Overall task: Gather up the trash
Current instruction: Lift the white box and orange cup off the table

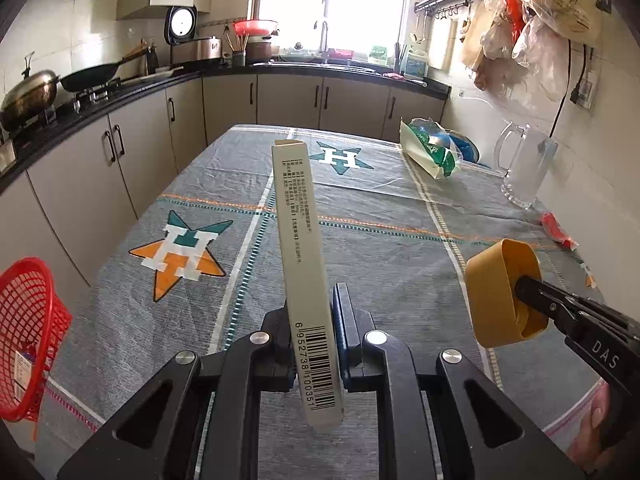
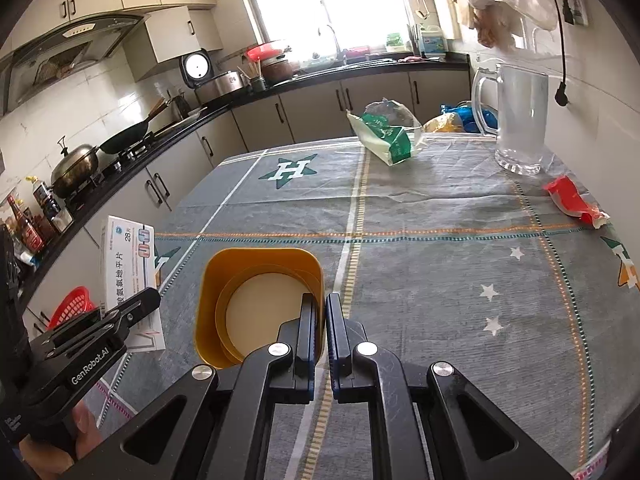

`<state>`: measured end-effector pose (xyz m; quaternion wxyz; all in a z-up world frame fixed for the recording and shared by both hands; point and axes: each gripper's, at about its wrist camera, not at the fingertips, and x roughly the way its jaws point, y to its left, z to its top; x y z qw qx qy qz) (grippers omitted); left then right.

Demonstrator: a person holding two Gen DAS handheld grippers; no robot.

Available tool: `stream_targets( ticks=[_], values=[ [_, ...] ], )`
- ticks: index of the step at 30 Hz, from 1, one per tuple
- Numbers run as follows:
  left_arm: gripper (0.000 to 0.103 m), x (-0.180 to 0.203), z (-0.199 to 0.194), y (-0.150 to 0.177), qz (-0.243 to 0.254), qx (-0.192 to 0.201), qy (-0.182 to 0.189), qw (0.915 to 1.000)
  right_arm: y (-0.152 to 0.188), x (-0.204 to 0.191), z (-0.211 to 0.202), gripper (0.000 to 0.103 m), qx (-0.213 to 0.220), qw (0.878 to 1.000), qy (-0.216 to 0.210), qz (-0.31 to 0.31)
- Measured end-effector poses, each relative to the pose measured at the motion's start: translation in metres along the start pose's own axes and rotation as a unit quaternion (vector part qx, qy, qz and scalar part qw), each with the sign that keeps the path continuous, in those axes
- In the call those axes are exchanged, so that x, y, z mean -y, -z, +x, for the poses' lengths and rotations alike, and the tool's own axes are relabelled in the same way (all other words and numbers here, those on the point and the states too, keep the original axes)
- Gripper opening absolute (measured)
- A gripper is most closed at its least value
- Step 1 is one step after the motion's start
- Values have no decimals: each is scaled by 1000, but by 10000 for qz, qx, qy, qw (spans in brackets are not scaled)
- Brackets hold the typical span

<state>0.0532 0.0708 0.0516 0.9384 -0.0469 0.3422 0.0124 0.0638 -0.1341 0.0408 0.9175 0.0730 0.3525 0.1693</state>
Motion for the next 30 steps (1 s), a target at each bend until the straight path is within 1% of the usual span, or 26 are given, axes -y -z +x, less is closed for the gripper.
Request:
stream_targets(
  ticks=[7,17,30],
  values=[
    [15,5,-4,2,159,124,-94,9998,2,-5,0,6,-25,9999,-39,-103],
    [15,9,-6,4,263,168,-154,9994,3,-7,-2,6,-5,9999,-44,-130],
    [15,9,-5,4,297,215,-293,9989,3,-6,3,6,-91,9999,-56,-127]
  ],
)
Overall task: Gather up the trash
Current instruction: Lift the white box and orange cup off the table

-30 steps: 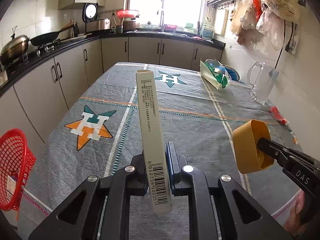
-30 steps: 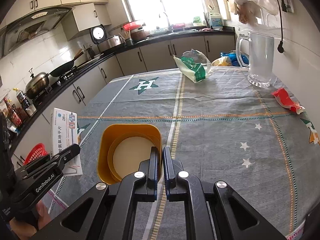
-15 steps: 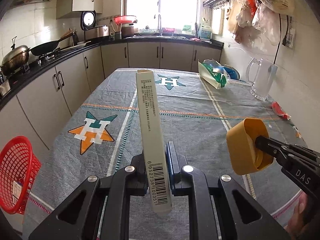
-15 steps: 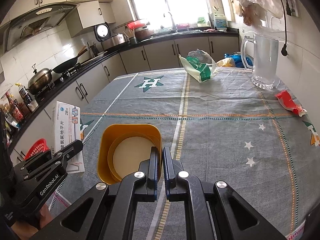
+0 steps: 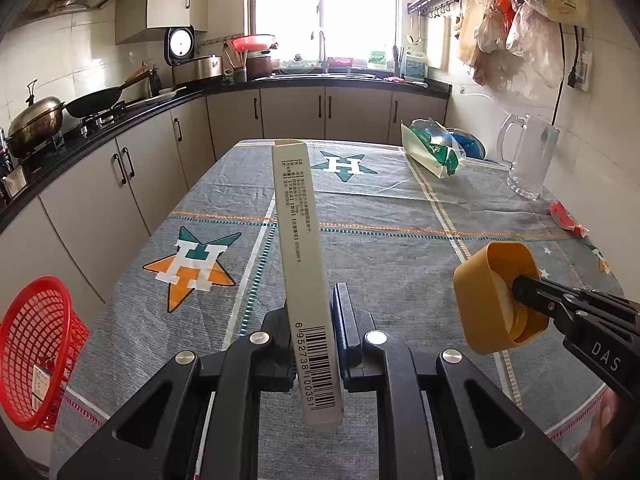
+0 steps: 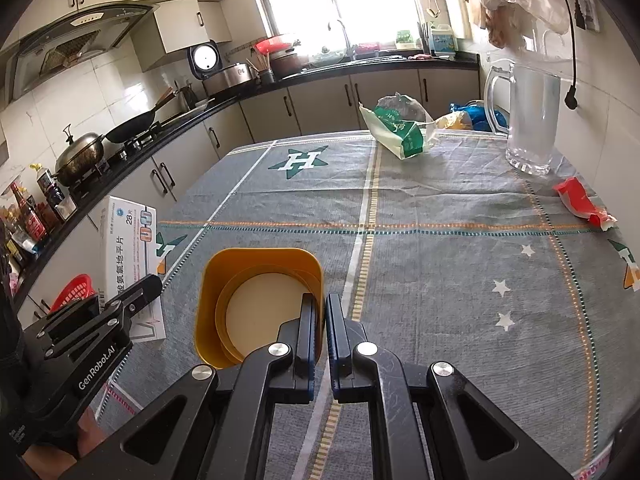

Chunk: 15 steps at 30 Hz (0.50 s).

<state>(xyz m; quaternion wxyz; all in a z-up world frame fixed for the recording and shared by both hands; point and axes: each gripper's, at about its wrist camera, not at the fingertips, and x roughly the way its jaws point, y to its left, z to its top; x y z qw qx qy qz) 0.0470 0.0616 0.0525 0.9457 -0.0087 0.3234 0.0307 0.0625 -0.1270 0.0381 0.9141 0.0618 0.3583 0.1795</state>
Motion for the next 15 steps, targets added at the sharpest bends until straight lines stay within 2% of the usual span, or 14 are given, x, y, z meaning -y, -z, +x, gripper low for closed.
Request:
stream_targets(
  ticks=[15],
  values=[
    [15,0,0,3,113,33,-150,9998,-1,-1,0,6,21,10000,41,-41]
  ],
)
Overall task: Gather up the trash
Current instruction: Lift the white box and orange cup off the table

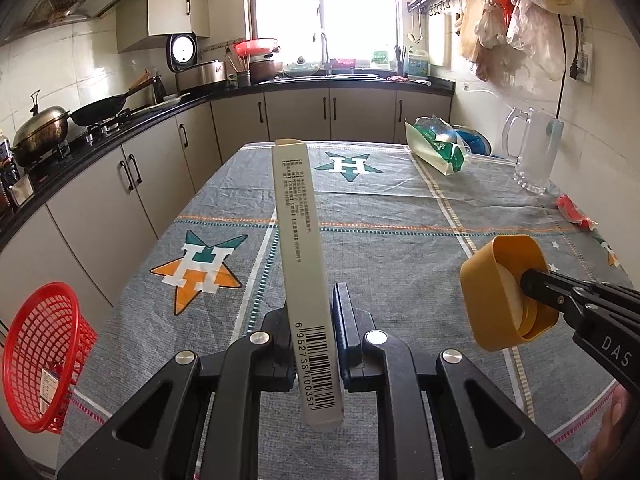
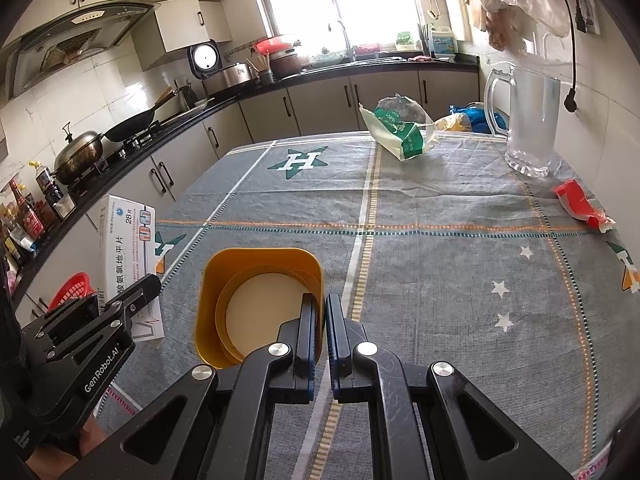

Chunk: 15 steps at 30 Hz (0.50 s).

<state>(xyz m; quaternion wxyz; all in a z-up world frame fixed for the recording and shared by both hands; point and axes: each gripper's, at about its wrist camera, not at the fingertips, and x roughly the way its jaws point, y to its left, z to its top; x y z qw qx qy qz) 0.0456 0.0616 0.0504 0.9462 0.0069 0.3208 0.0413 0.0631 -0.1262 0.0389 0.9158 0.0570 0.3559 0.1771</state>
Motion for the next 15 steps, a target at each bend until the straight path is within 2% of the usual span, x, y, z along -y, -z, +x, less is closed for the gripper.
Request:
stream_targets(
  ticks=[15],
  values=[
    [15,1,-2,-1,-12,10,23,10000,0,-1,-1,6,24,10000,-23,-13]
  ],
)
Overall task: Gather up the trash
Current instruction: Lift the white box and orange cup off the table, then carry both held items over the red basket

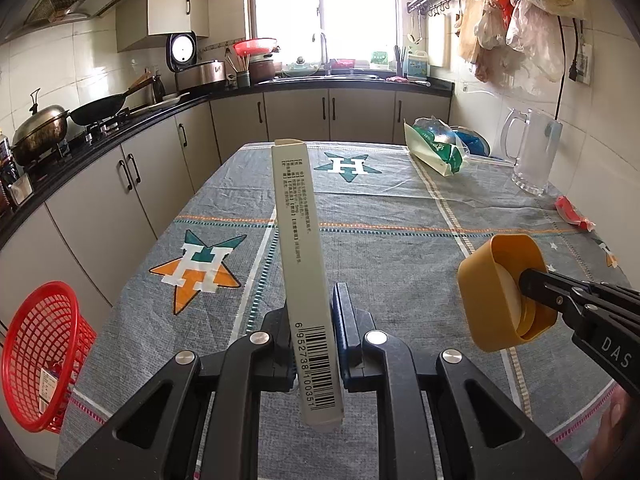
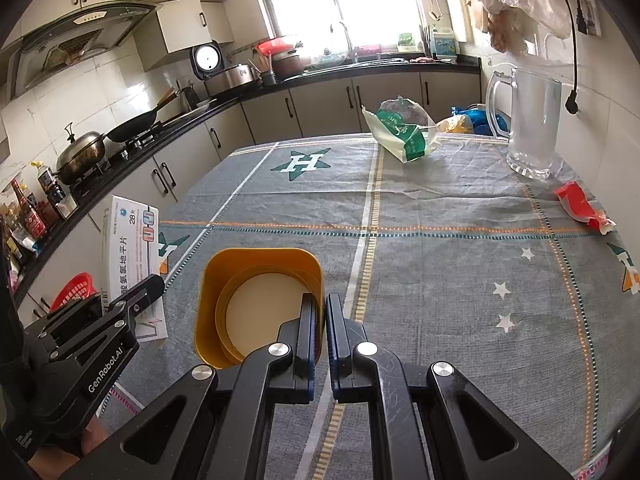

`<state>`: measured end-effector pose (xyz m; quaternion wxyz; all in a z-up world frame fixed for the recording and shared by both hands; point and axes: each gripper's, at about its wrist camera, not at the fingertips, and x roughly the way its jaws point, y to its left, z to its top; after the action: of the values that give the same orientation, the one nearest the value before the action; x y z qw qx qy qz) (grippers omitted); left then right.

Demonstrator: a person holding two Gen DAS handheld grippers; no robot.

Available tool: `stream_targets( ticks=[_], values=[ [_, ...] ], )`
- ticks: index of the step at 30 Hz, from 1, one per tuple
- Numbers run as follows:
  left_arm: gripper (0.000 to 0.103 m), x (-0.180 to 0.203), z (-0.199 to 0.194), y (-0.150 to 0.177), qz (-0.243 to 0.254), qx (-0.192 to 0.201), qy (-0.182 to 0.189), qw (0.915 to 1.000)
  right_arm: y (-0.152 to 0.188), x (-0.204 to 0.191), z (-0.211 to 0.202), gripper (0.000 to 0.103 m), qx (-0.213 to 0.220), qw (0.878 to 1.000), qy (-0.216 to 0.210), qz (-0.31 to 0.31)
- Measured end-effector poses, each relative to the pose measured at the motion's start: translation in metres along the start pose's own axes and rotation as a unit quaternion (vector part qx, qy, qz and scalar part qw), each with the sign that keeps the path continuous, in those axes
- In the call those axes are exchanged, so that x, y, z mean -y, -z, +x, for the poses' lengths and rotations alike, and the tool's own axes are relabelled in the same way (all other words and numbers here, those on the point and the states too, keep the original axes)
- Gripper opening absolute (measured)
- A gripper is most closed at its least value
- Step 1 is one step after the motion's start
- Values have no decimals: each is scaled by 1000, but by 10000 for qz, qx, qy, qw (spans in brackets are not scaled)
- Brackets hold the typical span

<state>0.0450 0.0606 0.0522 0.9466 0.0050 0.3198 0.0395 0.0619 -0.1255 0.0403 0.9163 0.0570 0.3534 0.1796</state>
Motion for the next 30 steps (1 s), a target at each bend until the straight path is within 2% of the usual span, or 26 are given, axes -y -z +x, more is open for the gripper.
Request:
stream_targets(
  ticks=[8,14,22,30],
  values=[
    [15,-19,-31,-2,-395,124,156,9990,-3,4,-6,6,187,9995,233,40],
    [15,-56,-71,7,-553,260,23,9981,-4,-12,-16,6,55,9995,-189,250],
    [15,-140,-110,22,-1067,426,-320,9929,4,-96,-21,6,-264,9962,-812,-155],
    [15,-236,-112,53,-1788,261,-914,9793,3,-197,-2,6,-483,9878,-1238,-811]
  ],
)
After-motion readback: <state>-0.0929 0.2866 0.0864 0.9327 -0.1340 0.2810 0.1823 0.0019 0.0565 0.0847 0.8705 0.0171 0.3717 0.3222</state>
